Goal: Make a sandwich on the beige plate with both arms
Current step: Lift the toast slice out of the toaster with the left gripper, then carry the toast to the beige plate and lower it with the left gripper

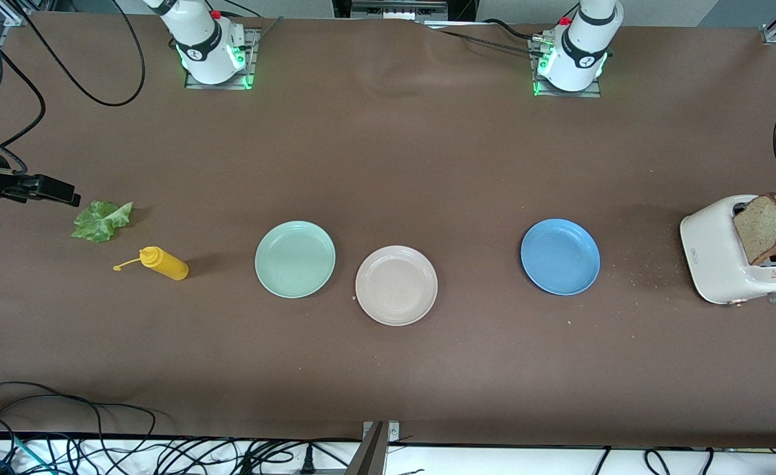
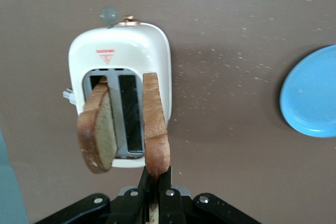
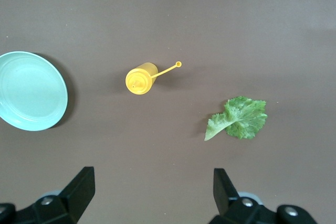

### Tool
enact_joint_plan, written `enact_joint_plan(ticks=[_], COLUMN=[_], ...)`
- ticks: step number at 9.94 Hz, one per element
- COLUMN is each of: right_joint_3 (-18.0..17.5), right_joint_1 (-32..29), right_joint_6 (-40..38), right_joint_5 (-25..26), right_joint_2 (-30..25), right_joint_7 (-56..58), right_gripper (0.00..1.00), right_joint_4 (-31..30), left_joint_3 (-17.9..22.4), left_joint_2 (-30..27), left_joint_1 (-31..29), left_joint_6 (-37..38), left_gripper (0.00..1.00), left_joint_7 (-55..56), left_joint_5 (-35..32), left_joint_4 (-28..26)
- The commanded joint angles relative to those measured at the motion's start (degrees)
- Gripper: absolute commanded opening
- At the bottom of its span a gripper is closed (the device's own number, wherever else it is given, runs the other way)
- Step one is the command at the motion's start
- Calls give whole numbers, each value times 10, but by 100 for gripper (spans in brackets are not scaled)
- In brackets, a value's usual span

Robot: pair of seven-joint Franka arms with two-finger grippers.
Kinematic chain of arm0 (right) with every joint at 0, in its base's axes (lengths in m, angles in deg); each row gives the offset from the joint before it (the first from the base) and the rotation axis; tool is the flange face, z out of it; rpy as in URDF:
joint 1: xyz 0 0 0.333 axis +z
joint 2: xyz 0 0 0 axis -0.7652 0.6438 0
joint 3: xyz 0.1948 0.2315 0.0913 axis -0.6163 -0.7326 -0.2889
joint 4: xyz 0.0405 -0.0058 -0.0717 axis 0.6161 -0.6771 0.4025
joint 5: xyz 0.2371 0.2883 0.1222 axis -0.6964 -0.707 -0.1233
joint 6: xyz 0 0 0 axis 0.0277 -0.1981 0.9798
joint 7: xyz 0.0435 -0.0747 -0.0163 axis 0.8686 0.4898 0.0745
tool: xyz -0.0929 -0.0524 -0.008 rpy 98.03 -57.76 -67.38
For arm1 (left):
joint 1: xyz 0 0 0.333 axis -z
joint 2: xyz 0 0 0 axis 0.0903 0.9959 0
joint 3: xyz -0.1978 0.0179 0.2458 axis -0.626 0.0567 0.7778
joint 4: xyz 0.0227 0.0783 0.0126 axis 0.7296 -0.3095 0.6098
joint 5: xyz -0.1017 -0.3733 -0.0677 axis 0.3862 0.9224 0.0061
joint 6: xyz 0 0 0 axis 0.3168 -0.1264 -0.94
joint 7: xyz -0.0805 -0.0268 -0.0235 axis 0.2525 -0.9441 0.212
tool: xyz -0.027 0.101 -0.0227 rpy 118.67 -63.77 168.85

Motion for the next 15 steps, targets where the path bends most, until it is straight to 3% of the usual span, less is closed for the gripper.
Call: enact_joint_plan(ticks=[1, 4, 8, 12, 15], right_joint_3=[-3, -3, -3, -3, -3], right_joint_1=[-5, -5, -5, -5, -5], right_joint_6=[-3, -3, -3, -3, -3], right_joint_5=[-3, -3, -3, -3, -3], right_joint_2=[-4, -4, -4, -4, -4], right_joint_7=[5, 4, 5, 4, 5], right_gripper=[100, 100, 100, 100, 100], right_joint_4=[-3, -3, -3, -4, -3], left_joint_3=[2, 6, 6, 6, 6], left_joint_2=[9, 27, 122, 198, 230], left_joint_1=[40, 62, 154, 214, 266], left_joint_6=[55, 58, 32, -48, -141], left_gripper=[0, 0, 0, 0, 0], left_joint_7=[-1, 43, 124, 116, 62], left_joint_5=[68, 276, 541, 710, 745], left_joint_4=[38, 31, 35, 35, 30])
